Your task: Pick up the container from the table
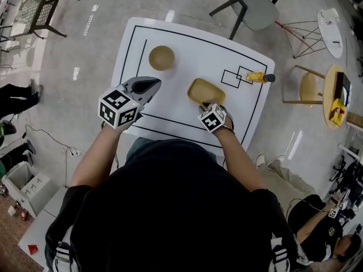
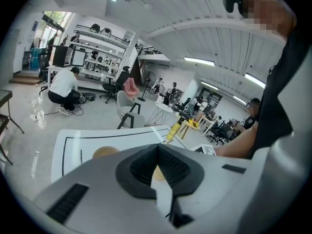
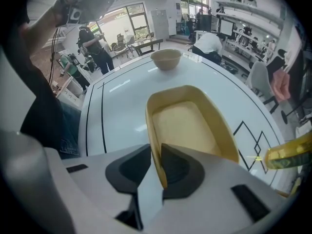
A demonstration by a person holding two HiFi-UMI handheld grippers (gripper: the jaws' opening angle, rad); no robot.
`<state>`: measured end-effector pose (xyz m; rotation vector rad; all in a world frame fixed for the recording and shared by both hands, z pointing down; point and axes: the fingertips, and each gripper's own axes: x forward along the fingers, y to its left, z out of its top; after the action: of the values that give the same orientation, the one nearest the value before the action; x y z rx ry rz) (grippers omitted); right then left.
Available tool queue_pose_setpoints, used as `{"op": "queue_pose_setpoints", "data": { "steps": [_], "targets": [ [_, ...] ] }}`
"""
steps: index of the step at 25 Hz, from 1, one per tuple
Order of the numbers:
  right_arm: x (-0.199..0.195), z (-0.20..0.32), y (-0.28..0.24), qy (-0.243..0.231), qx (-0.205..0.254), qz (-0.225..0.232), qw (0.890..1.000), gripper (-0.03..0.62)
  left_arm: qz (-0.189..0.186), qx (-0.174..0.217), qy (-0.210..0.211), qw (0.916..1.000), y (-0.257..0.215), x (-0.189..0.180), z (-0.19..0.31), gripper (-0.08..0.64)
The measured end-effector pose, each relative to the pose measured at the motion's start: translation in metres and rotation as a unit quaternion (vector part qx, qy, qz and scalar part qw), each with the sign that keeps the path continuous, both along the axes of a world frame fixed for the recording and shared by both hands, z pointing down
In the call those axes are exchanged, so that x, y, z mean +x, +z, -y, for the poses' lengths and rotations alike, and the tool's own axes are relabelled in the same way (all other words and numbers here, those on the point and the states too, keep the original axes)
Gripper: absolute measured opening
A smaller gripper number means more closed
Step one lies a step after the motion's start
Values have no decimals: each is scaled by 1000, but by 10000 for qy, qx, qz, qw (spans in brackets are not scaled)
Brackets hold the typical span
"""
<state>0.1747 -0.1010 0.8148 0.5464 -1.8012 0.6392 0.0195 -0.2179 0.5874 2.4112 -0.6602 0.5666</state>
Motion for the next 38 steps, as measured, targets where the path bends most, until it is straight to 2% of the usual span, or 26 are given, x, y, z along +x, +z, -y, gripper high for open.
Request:
{"op": "queue_pose_setpoints", "data": {
  "steps": [26, 38],
  "targets": [
    [2, -5, -17, -52, 262, -144, 9995, 31, -13, 105, 90, 9999, -12, -2, -19, 6],
    [5, -15, -32, -51, 399, -263, 9988, 28, -21, 279, 188, 9994, -26, -5, -28, 6]
  ]
}}
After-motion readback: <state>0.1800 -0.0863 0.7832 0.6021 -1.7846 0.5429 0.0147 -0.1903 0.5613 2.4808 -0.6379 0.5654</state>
